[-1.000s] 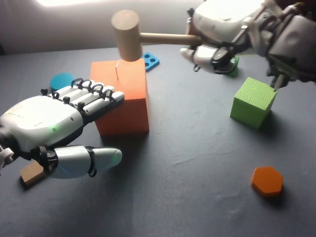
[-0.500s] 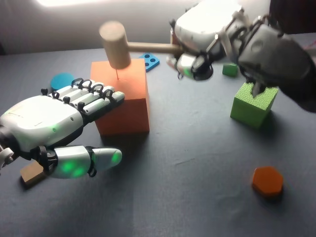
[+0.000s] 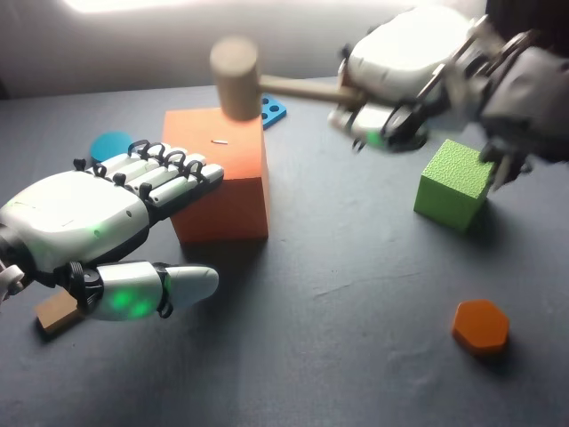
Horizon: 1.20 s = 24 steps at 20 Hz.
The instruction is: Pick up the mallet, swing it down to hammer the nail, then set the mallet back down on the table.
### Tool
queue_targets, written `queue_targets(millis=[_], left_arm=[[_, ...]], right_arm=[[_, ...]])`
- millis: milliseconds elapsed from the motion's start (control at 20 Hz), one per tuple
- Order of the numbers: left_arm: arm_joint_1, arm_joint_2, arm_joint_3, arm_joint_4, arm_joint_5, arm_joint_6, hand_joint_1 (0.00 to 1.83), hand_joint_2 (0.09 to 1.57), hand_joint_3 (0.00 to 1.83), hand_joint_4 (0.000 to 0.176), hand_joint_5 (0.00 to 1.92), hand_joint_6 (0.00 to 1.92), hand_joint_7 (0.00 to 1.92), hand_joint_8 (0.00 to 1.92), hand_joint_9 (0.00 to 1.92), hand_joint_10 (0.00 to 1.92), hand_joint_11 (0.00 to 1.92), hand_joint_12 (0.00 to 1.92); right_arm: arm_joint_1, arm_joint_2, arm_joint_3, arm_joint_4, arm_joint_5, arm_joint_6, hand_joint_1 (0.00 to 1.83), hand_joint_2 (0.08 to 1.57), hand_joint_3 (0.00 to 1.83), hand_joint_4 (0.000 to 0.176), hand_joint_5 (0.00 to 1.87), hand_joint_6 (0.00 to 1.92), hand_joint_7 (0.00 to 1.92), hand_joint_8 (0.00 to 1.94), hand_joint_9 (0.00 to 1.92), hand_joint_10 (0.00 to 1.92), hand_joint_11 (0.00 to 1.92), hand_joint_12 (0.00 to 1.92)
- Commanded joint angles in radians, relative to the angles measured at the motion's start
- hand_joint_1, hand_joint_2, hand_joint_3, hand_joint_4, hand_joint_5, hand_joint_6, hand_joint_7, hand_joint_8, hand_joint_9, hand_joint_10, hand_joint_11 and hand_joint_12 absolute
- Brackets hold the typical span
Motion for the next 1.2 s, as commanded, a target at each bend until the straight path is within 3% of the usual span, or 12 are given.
queue_targets(millis=[0,100,200,350,400,550,700,1000,1150], left_arm=[[-0.003,-0.006,0.001,0.002,-0.043,-0.009,0.0,1.25,0.0,0.0,0.01,0.0,0.0,0.0,0.0,0.0,0.0,0.0],[-0.003,-0.006,0.001,0.002,-0.043,-0.01,0.0,1.25,0.0,0.0,0.02,0.0,0.0,0.0,0.0,0.0,0.0,0.0],[-0.003,-0.006,0.001,0.002,-0.043,-0.01,0.0,1.26,0.0,0.0,0.03,0.01,0.01,0.0,0.0,0.0,0.0,0.0],[-0.003,-0.006,0.001,0.002,-0.043,-0.013,0.0,1.26,0.0,0.0,0.04,0.01,0.01,0.0,0.0,0.0,0.0,0.0],[-0.003,-0.005,0.001,0.002,-0.043,-0.014,0.0,1.26,0.0,0.0,0.05,0.01,0.02,0.01,0.0,0.0,0.0,0.0],[-0.008,-0.005,0.001,0.002,-0.043,-0.016,0.0,1.26,0.0,0.0,0.02,0.0,0.0,0.0,0.0,0.0,0.0,0.0],[-0.02,0.007,-0.006,0.002,-0.037,-0.019,0.0,1.26,0.0,0.0,0.05,0.01,0.02,0.01,0.0,0.0,0.0,0.0],[-0.052,0.041,-0.026,0.002,-0.03,-0.029,0.0,1.25,0.0,0.0,0.02,0.0,0.0,0.0,0.0,0.0,0.0,0.0],[-0.091,0.057,-0.029,0.063,0.003,-0.078,0.0,1.26,0.0,0.0,0.03,0.01,0.02,0.01,0.0,0.0,0.0,0.0]], right_arm=[[0.013,0.027,-0.029,-0.032,0.071,-0.005,0.39,1.52,0.0,0.176,1.13,1.92,1.35,1.94,1.4,1.92,1.47,1.92],[0.001,0.089,-0.094,-0.122,0.055,0.032,0.38,1.52,0.0,0.175,1.11,1.92,1.33,1.94,1.39,1.92,1.46,1.92],[-0.04,0.148,-0.146,-0.348,0.026,0.173,0.34,1.53,0.0,0.171,1.11,1.92,1.33,1.94,1.39,1.92,1.47,1.92],[-0.115,0.186,-0.187,-0.613,0.04,0.263,0.39,1.52,0.0,0.173,1.13,1.92,1.34,1.94,1.39,1.92,1.47,1.92],[-0.137,0.187,-0.188,-0.653,0.044,0.277,0.38,1.52,0.0,0.175,1.14,1.92,1.34,1.94,1.39,1.92,1.47,1.92],[-0.163,0.183,-0.187,-0.663,0.043,0.28,0.39,1.52,0.0,0.176,1.13,1.92,1.33,1.94,1.39,1.92,1.48,1.92],[-0.191,0.152,-0.175,-0.735,0.041,0.359,0.4,1.52,0.0,0.176,1.13,1.92,1.34,1.94,1.39,1.92,1.48,1.92],[-0.221,0.01,-0.074,-0.735,0.028,0.376,0.44,1.5,0.0,0.176,1.12,1.92,1.34,1.94,1.41,1.92,1.5,1.92],[-0.224,-0.06,0.001,-0.741,0.012,0.377,0.48,1.46,0.0,0.176,1.13,1.92,1.35,1.94,1.42,1.92,1.51,1.92]])
